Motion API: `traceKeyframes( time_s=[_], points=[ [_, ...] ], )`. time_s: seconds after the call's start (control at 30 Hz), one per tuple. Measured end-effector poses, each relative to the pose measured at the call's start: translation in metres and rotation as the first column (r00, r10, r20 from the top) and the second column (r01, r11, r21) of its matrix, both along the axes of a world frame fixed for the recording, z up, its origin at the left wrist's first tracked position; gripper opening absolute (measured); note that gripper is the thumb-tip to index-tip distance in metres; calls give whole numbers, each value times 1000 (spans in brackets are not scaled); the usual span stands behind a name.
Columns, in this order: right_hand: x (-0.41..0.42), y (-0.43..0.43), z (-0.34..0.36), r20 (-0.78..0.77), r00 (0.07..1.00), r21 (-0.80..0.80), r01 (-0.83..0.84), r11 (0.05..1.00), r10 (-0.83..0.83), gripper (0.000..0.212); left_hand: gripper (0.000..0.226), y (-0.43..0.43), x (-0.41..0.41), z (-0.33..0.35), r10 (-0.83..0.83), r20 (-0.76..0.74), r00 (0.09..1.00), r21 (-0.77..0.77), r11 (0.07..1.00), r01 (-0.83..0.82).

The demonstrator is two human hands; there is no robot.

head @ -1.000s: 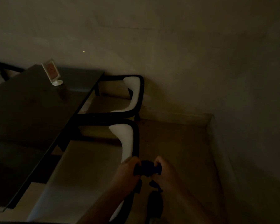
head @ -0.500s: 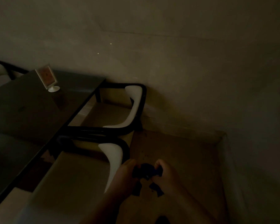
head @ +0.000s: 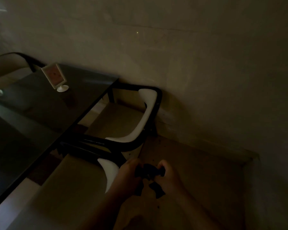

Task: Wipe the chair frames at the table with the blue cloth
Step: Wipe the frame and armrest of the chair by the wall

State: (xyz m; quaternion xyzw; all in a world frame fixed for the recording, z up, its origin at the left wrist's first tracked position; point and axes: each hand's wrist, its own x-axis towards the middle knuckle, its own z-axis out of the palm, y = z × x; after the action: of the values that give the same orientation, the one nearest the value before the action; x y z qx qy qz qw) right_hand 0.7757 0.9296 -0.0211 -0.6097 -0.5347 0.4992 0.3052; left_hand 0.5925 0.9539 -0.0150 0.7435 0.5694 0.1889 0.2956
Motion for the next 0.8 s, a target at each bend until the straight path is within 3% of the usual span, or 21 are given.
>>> traceKeyframes(
  time_s=[0.2, 0.4, 0.57, 0.7, 0.8],
  points=[
    [-18, 82, -21, 18, 998, -60, 56, 997, -55, 33, 36, 81, -5, -22, 29, 7, 1000, 4, 1000, -29],
    [-39, 171, -64, 140, 986, -112, 102, 988, -86, 22, 23, 182, -22, -70, -1, -7, 1000, -105, 995, 0],
    [-60, 228, -111, 256, 963, -190, 131, 973, -80, 25, 15, 237, -29, -109, -20, -25, 999, -221, 975, 14],
    [-67, 246, -136, 292, 953, -233, 157, 960, -85, 22, 15, 267, -39, -132, -136, -33, 990, -341, 933, 117],
    [-73, 249, -146, 307, 940, -213, 219, 952, -147, 24, 10, 281, -36, -142, -178, -64, 982, -345, 927, 145]
  ],
)
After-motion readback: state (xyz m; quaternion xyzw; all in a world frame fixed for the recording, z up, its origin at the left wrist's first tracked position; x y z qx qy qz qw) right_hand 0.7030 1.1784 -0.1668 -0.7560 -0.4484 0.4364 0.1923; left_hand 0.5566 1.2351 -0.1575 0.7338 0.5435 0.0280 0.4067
